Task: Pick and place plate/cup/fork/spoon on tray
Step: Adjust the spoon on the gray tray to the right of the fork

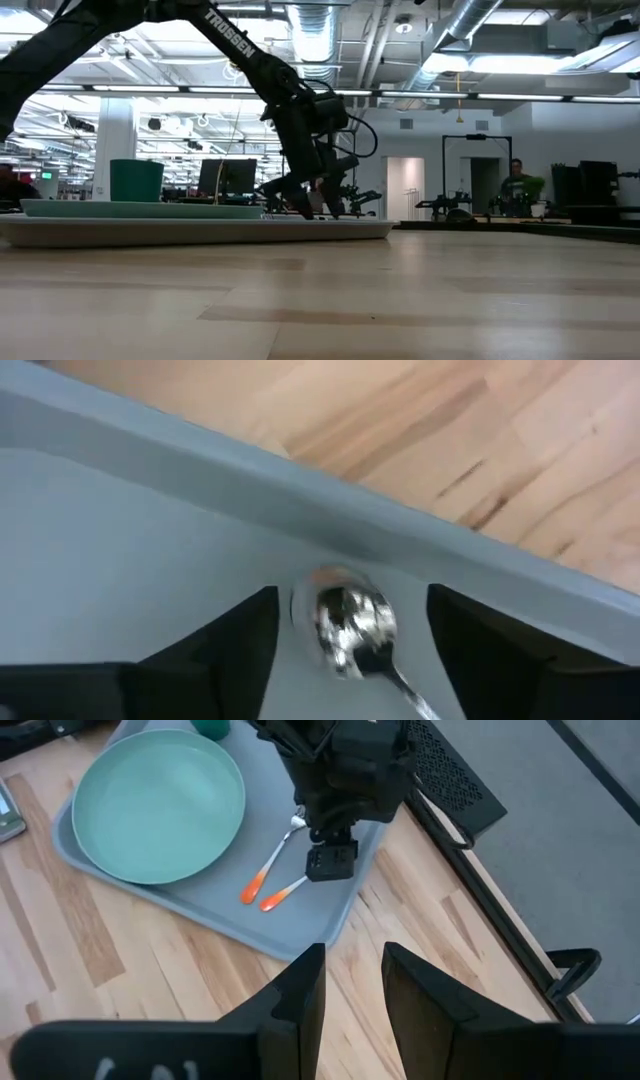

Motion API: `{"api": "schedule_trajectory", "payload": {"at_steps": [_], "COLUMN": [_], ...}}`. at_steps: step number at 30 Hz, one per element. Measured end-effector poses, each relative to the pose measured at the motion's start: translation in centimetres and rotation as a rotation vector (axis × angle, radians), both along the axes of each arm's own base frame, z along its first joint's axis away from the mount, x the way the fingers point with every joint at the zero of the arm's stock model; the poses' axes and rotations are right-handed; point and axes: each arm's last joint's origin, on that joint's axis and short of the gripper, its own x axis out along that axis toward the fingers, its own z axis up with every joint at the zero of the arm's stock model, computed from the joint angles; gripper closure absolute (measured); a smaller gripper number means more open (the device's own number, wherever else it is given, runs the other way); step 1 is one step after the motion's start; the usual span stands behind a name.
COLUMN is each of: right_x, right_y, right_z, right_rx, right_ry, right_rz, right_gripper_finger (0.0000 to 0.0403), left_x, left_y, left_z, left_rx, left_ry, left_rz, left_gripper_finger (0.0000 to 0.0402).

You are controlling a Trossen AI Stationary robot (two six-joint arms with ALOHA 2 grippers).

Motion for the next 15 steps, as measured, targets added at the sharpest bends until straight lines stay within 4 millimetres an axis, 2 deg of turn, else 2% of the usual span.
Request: {"api": "schedule_trajectory", "payload": {"at_steps": [15], "right_x": [0.0], "right_y": [-0.02], "right_z": [0.0], "right_rx": [-0.001], "right_ry": [0.001], "right_rz": [0.001], "right_gripper_finger": [0.0276], "left_x": [-0.11], "left_y": [0.0], "left_z": [-0.33], "left_rx": [-0.013], "left_ry": [0.017], "left_rz": [0.024], "left_gripper_finger": [0.0294]}}
